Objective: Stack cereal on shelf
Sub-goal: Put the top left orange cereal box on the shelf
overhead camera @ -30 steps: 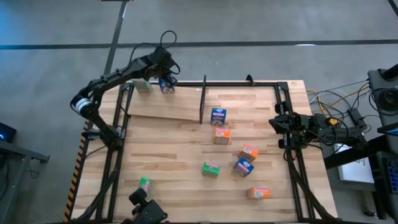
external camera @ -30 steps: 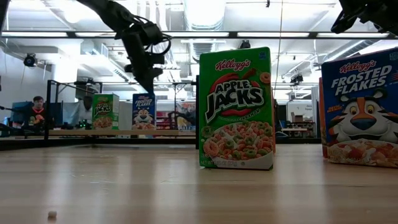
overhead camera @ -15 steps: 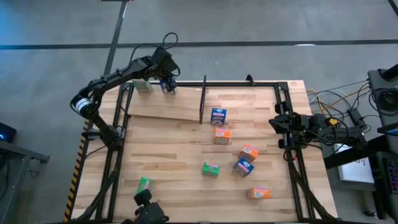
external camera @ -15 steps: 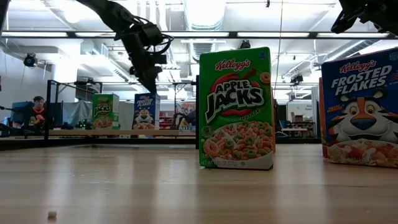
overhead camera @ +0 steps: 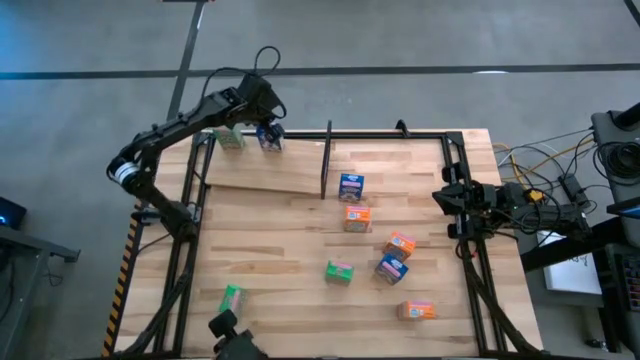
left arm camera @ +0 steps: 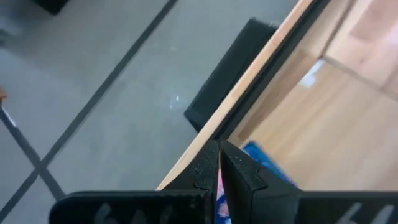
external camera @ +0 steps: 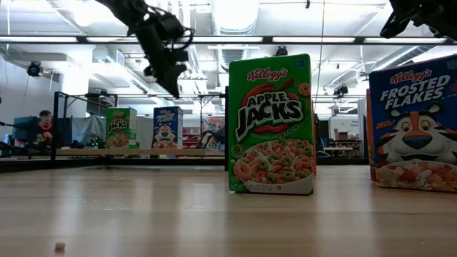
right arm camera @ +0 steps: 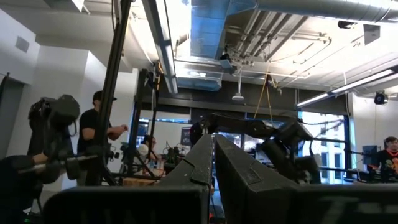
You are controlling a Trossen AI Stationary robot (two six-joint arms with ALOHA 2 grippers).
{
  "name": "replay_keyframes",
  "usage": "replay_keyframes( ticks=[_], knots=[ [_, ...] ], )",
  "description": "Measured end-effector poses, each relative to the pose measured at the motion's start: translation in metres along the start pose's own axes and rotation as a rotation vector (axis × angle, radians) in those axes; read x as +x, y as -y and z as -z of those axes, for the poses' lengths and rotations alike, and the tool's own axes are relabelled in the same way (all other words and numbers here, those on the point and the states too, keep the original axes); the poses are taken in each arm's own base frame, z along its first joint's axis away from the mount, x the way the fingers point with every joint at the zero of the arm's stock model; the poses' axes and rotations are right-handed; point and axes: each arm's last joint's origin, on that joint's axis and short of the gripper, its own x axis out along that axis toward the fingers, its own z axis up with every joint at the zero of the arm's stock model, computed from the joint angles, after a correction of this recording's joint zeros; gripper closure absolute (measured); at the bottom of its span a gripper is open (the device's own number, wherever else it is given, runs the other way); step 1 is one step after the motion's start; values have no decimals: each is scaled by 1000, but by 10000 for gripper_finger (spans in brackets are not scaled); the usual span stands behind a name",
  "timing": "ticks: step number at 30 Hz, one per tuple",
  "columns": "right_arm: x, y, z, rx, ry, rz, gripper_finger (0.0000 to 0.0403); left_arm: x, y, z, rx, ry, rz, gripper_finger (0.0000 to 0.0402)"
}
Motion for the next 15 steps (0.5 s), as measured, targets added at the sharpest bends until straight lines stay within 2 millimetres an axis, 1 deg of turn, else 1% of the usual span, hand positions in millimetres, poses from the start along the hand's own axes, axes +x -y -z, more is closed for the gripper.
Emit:
replay_keyframes(
  ticks=[4,8,12,15],
  knots=[
    [0,0,0,2,4,1,394,-28,18,-2,14,71,38,401],
    [0,0,-1,17,9,3,394,-57,49,0,60,155,155,401],
    [0,2,-1,51,10,55,394,-86,84,11,143,253,253,401],
    [0,3,-1,67,9,95,394,-104,106,26,184,332,329,401]
  ],
)
